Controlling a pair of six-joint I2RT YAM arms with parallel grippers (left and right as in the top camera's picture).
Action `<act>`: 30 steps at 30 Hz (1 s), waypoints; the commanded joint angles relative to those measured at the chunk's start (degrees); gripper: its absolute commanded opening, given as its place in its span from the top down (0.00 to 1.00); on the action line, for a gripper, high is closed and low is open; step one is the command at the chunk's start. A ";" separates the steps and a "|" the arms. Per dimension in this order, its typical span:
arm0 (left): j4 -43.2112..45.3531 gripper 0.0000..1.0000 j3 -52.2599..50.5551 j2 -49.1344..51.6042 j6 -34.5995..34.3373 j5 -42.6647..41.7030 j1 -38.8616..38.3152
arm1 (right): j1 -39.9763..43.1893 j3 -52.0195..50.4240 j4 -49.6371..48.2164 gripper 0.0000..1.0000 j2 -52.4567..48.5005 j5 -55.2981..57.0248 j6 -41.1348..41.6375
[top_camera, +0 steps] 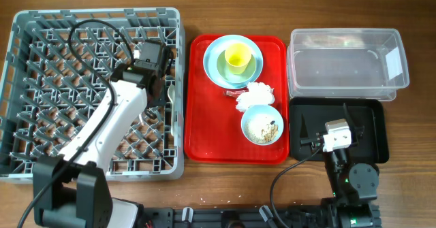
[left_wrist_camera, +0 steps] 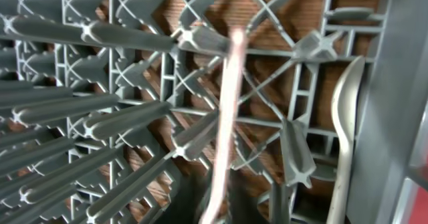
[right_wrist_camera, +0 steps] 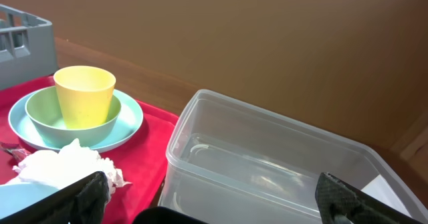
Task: Sort waste into correct bins and load items into the dishwasher rack
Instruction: 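Grasp the white fork and place it upright in the dish rack, then reach the right gripper to the light-blue bowl of rice scraps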
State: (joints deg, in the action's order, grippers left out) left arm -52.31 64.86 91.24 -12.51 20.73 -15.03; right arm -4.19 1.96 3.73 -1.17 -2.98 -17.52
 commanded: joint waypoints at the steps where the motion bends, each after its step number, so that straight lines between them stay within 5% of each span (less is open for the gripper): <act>1: 0.22 0.42 -0.35 0.37 0.55 -0.70 0.15 | 0.22 -0.02 -0.28 0.00 0.17 -0.68 -0.46; 4: -1.20 0.38 3.63 -2.91 -1.55 2.95 0.20 | 0.22 -0.02 -0.28 0.00 0.15 -0.68 -0.46; 5: -1.57 0.28 5.68 -4.59 -3.78 2.89 0.26 | 0.22 -0.02 -0.28 0.00 0.15 -0.68 -0.46; 6: -1.33 0.00 7.80 -7.08 -7.13 2.73 0.33 | 0.22 -0.02 -0.28 0.00 0.15 -0.68 -0.46; 11: -0.72 0.00 9.09 -17.49 -8.11 2.71 0.31 | 0.22 -0.02 -0.28 0.00 0.15 -0.68 -0.46; 30: -0.72 0.00 9.09 -17.18 -8.11 2.71 0.31 | 0.22 -0.02 -0.28 0.00 0.15 -0.68 -0.46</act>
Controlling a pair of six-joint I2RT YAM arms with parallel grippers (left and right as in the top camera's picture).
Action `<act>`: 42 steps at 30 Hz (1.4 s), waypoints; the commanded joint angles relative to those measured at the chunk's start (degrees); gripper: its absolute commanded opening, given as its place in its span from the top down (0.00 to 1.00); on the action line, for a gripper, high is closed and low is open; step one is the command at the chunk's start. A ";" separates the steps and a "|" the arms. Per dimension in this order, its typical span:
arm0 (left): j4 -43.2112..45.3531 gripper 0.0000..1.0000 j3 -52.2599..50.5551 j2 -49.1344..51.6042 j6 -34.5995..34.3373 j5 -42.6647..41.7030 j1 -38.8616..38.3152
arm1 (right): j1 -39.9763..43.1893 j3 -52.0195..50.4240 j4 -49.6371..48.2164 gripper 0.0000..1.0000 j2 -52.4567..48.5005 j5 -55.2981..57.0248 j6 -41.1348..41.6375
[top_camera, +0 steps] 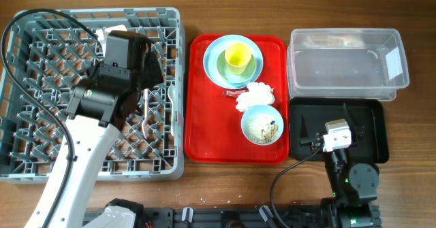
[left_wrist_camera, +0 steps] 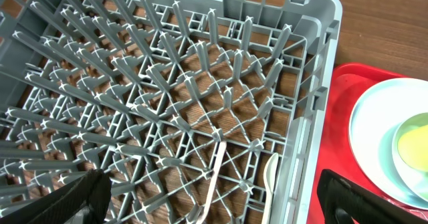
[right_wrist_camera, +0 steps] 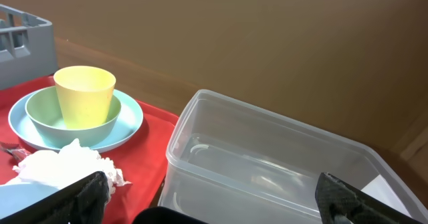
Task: Sort waste into correct bins and load items into the dishwasher rack
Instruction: 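Reach the right gripper to the light-blue bowl of rice scraps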
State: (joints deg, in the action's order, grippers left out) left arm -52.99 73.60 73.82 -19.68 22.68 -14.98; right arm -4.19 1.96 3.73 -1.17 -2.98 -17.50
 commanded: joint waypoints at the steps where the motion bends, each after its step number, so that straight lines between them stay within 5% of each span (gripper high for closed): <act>1: -0.04 0.00 0.35 0.24 -0.94 0.76 0.26 | 0.22 -0.02 -0.28 0.00 0.15 -0.68 -0.46; 7: -0.04 0.00 0.35 0.24 -0.94 0.76 0.26 | 0.22 -0.02 -2.64 0.00 0.15 -1.62 -0.48; 9: -0.04 0.00 0.35 0.24 -0.94 0.76 0.26 | 0.22 -0.02 -2.86 0.00 0.15 -10.91 -0.46; 11: -0.04 0.00 0.35 0.24 -0.94 0.76 0.26 | 0.22 0.74 -7.45 0.00 0.15 -19.23 5.16; 15: -0.04 0.00 0.35 0.24 -0.94 0.76 0.26 | 0.28 14.36 3.76 0.00 -5.77 -13.18 16.46; 18: -0.04 0.00 0.35 0.24 -0.94 0.76 0.26 | 0.33 39.50 17.68 0.00 -30.95 -12.02 14.49; 21: -0.04 0.00 0.35 0.24 -0.94 0.76 0.26 | 0.33 71.91 43.95 0.00 -64.11 -11.37 3.65; 24: -0.04 0.00 0.35 0.24 -0.94 0.76 0.26 | 0.33 89.13 54.88 0.00 -84.00 -11.87 9.62; 29: -0.04 0.00 0.35 0.24 -0.94 0.76 0.26 | 4.26 92.76 52.35 0.01 -99.30 0.61 19.58; 31: -0.04 0.00 0.35 0.24 -0.94 0.76 0.26 | 6.80 92.74 50.05 0.33 -101.85 -0.31 19.85; 32: -0.04 0.00 0.35 0.24 -0.94 0.76 0.26 | 8.59 92.65 48.26 0.88 -104.45 -0.42 20.94; 33: -0.04 0.00 0.35 0.24 -0.94 0.76 0.26 | 9.07 92.56 47.91 0.95 -105.74 -0.39 20.90; 42: -0.04 0.00 0.35 0.24 -0.94 0.76 0.26 | 9.01 90.79 50.03 0.95 -122.18 -9.77 22.64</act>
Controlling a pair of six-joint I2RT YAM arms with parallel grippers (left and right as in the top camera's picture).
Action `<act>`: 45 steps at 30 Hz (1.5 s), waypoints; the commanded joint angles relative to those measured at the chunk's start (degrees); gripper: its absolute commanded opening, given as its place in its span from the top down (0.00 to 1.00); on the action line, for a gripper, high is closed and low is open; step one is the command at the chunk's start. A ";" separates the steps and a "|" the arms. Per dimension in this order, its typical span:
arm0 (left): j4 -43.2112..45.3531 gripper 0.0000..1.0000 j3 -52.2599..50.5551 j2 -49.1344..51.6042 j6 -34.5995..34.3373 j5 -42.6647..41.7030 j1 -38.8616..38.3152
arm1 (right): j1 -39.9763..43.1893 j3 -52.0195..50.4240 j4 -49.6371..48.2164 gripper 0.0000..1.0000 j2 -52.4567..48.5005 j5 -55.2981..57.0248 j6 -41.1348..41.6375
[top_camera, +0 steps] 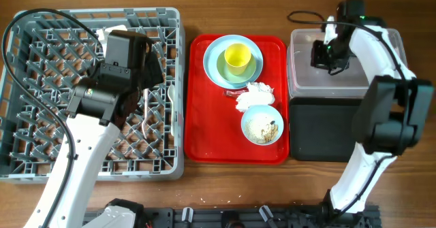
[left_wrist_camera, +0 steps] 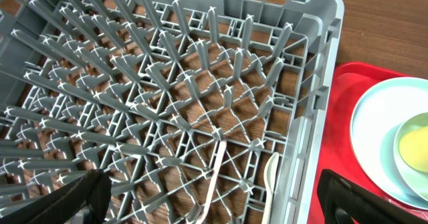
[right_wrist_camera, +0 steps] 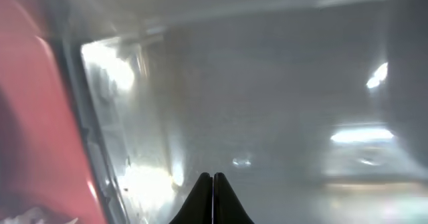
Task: Sort waste into correct bins and load items into the dishwasher rack
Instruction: 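Reach the right gripper to the light-blue bowl of rice scraps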
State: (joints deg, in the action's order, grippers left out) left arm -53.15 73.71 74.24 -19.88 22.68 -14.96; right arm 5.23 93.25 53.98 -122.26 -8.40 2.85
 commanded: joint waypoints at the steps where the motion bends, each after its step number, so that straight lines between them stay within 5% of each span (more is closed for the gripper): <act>1: 0.11 0.00 0.24 -0.17 -0.74 0.76 0.24 | -0.48 -1.33 -0.37 0.96 -1.09 -4.37 4.28; 7: 0.11 0.00 0.24 -0.17 -0.74 0.76 0.24 | -2.45 -7.89 -7.02 0.96 -1.09 -5.53 7.82; 16: 0.11 0.00 0.24 -0.17 -0.74 0.76 0.24 | -2.82 -7.89 -7.02 0.96 -1.09 -15.47 3.23; 33: 0.11 0.00 0.24 -0.17 -0.74 0.76 0.24 | -7.48 -8.26 -9.20 0.94 -1.09 -16.63 0.98; 35: 0.11 0.00 0.24 -0.17 -0.74 0.76 0.24 | -6.71 -8.07 -8.35 0.89 -0.92 -13.77 0.96; 40: 0.11 0.00 0.24 -0.17 -0.74 0.76 0.24 | -1.42 -4.37 -4.35 0.55 3.76 -11.65 0.17; 45: 0.11 0.00 0.24 -0.17 -0.74 0.76 0.24 | 1.49 2.21 6.16 0.49 17.33 -10.45 0.13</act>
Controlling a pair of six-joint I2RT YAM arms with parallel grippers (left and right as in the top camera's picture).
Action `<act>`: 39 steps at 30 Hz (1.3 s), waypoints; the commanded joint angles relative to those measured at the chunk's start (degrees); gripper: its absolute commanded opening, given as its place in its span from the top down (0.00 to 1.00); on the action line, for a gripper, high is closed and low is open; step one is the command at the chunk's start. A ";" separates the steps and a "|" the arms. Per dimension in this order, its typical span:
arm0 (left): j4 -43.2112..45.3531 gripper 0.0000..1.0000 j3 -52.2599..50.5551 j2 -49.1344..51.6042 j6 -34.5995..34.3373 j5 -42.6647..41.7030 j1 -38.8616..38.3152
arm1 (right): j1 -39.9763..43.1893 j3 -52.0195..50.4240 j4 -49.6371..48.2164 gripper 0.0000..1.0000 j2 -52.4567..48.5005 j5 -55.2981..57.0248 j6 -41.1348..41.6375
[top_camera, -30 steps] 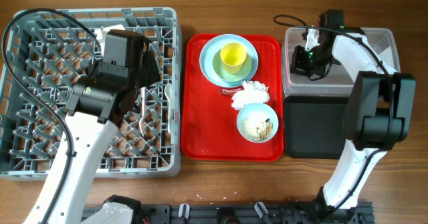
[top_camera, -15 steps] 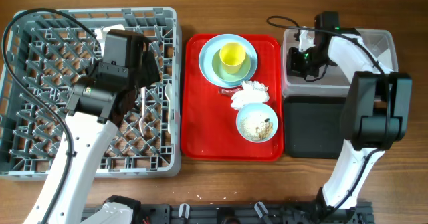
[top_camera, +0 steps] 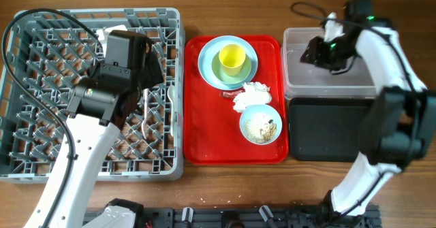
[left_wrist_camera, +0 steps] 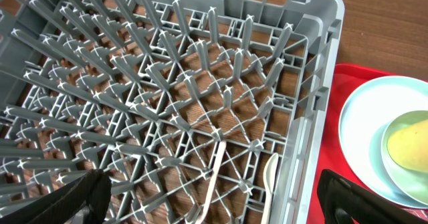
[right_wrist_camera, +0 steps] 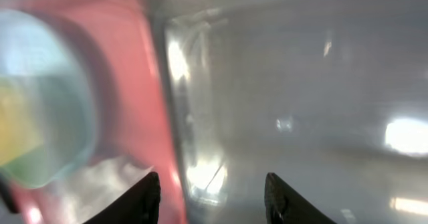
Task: Sort waste into correct bins and load items into the dishwasher rack
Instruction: 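Reach the right gripper to the light-blue bowl of rice scraps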
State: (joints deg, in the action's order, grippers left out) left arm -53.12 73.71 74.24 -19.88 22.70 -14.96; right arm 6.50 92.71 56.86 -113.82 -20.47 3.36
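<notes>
The grey dishwasher rack [top_camera: 95,13] fills the left side, with a pale utensil [left_wrist_camera: 215,177] and a white spoon [left_wrist_camera: 269,177] lying by its right wall. My left gripper [top_camera: 151,70] hangs open above them, nothing between its fingers [left_wrist_camera: 80,194]. The red tray [top_camera: 204,146] carries a blue plate [top_camera: 208,61] with a green bowl and yellow cup [top_camera: 231,56], a crumpled tissue [top_camera: 248,95], a small wrapper [top_camera: 230,92] and a blue bowl [top_camera: 259,124] with food scraps. My right gripper [top_camera: 315,53] stands open over the clear bin [top_camera: 340,85], near its left wall; the right wrist view is blurred.
A black bin [top_camera: 327,133] sits in front of the clear bin, right of the tray. The right arm arches over both bins from the table's front edge. Bare wooden table shows behind the tray and rack.
My right gripper was shut inside the clear bin; it is now open and a little further left, by the bin's left wall. The clear bin and tray sit slightly further left. The left arm has not moved.
My left gripper was low in the rack, close over the pale utensil, with the right arm parked over the black bin. Then the left gripper was raised and open, the utensil lying in the rack. Later the right gripper was shut inside the clear bin; now it is open.
</notes>
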 commanded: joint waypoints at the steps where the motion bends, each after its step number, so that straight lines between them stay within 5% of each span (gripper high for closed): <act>1: 0.09 0.00 0.24 -0.17 -0.74 0.74 0.24 | 0.22 2.73 6.45 0.49 11.78 3.13 -0.26; 2: 0.09 0.00 0.24 -0.17 -0.74 0.74 0.24 | 0.24 2.69 10.97 0.57 14.60 4.31 -0.13; 3: 0.09 0.00 0.24 -0.17 -0.74 0.74 0.24 | 0.37 2.45 17.55 0.96 17.86 4.68 -0.15; 7: 0.09 0.00 0.24 -0.17 -0.74 0.74 0.24 | 0.66 -3.87 25.81 0.96 24.06 4.42 5.77; 14: 0.09 0.00 0.24 -0.17 -0.74 0.74 0.24 | 0.63 -47.19 -8.24 0.96 30.56 2.45 17.86; 19: 0.09 0.00 0.24 -0.17 -0.74 0.74 0.24 | 0.57 -60.08 -29.53 0.96 30.56 -2.49 14.73; 28: 0.09 0.00 0.24 -0.17 -0.74 0.74 0.24 | 0.59 -59.67 -30.80 0.86 30.42 -19.82 7.78; 32: 0.09 0.00 0.24 -0.17 -0.74 0.74 0.24 | 0.59 -43.25 -10.45 0.80 30.58 -6.36 7.56; 35: 0.09 0.00 0.24 -0.17 -0.74 0.74 0.24 | -0.46 -26.77 8.09 0.75 30.64 -10.27 -2.36; 39: 0.09 0.00 0.24 -0.17 -0.74 0.74 0.24 | -14.95 -25.99 10.43 0.65 31.43 -16.65 -9.11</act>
State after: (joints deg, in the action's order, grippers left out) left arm -53.12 73.71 74.26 -19.90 22.68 -14.96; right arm -3.09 66.85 68.05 -82.94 -33.93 -1.91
